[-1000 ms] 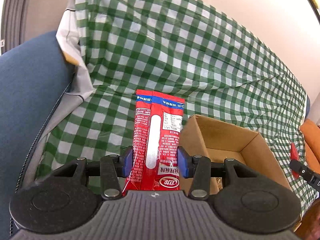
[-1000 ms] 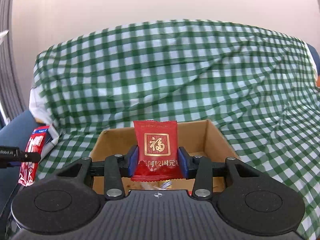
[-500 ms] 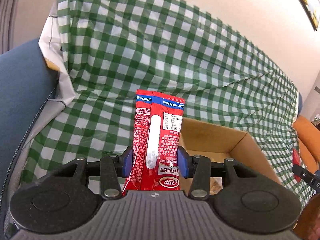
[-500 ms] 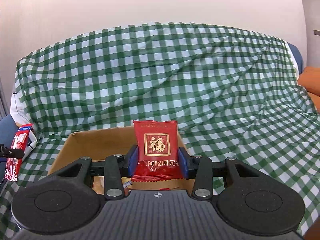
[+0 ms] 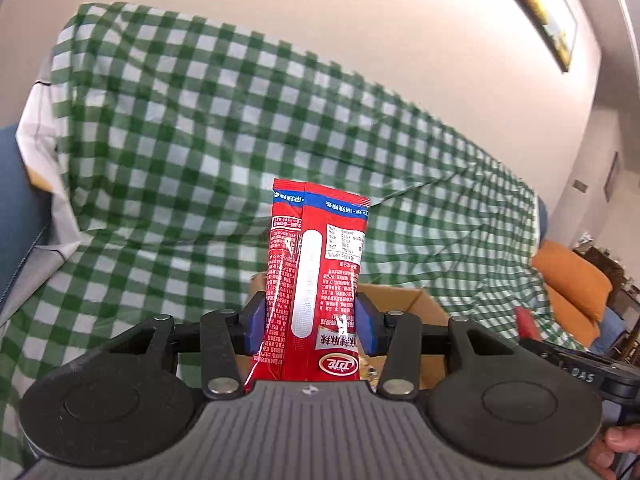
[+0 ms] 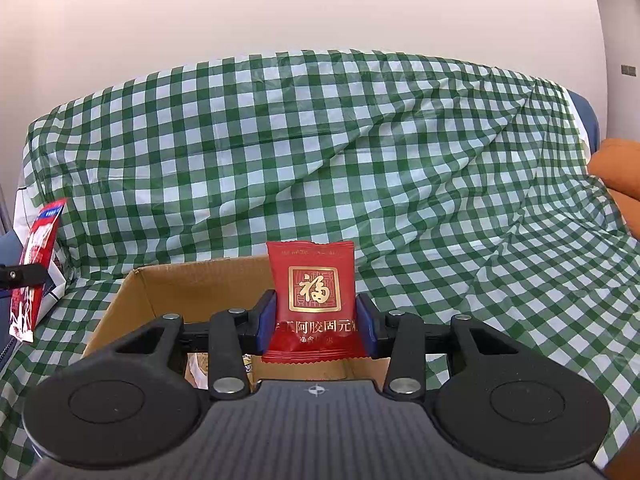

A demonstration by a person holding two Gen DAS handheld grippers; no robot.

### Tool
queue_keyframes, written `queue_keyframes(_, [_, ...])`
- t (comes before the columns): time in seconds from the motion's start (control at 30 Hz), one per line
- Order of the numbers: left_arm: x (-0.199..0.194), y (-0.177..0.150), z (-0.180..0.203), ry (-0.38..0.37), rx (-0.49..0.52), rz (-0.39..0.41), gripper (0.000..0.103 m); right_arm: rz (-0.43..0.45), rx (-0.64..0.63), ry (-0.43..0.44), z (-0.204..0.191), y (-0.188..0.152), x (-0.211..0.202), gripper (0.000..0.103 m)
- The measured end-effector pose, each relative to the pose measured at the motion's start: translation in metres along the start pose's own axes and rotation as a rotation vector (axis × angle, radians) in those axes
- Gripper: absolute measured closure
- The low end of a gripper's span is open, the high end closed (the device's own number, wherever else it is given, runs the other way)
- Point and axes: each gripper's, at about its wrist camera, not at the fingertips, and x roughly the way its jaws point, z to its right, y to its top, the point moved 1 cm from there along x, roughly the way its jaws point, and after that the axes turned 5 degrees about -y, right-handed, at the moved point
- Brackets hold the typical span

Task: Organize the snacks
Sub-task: 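Carry the red stick-pack and red square packet over the cardboard box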

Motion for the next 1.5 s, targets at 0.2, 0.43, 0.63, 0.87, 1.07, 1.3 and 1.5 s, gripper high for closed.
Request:
queue_keyframes(0.2, [-0.001,0.000,0.008,-0.040,0.009,0.021,0.053,0.016,-0.022,-0.007,-0.002,0.000,-0.001,0.060])
queue_keyframes(0.43, [-0.001,-0.001,0.016,-0.077,0.027,0.030,0.053,0.039,-0.067,-0.010,-0.010,-0.002,-0.005,0.059])
queue_keyframes(0.63, [0.002,-0.002,0.023,-0.105,0.042,0.036,0.053,0.062,-0.103,-0.014,-0.015,-0.002,-0.008,0.059])
queue_keyframes(0.87, [0.010,-0.004,0.032,-0.132,0.058,0.028,0.053,0.074,-0.130,-0.023,-0.016,-0.003,-0.010,0.059])
queue_keyframes(1.07, [0.013,-0.007,0.038,-0.148,0.077,0.018,0.053,0.079,-0.148,-0.027,-0.017,-0.004,-0.011,0.059])
queue_keyframes(1.3, [0.014,-0.007,0.038,-0.152,0.081,0.019,0.053,0.084,-0.163,-0.024,-0.020,-0.004,-0.011,0.059])
queue_keyframes(1.5, [0.014,-0.007,0.038,-0.152,0.080,0.020,0.053,0.091,-0.176,-0.019,-0.020,-0.004,-0.010,0.059])
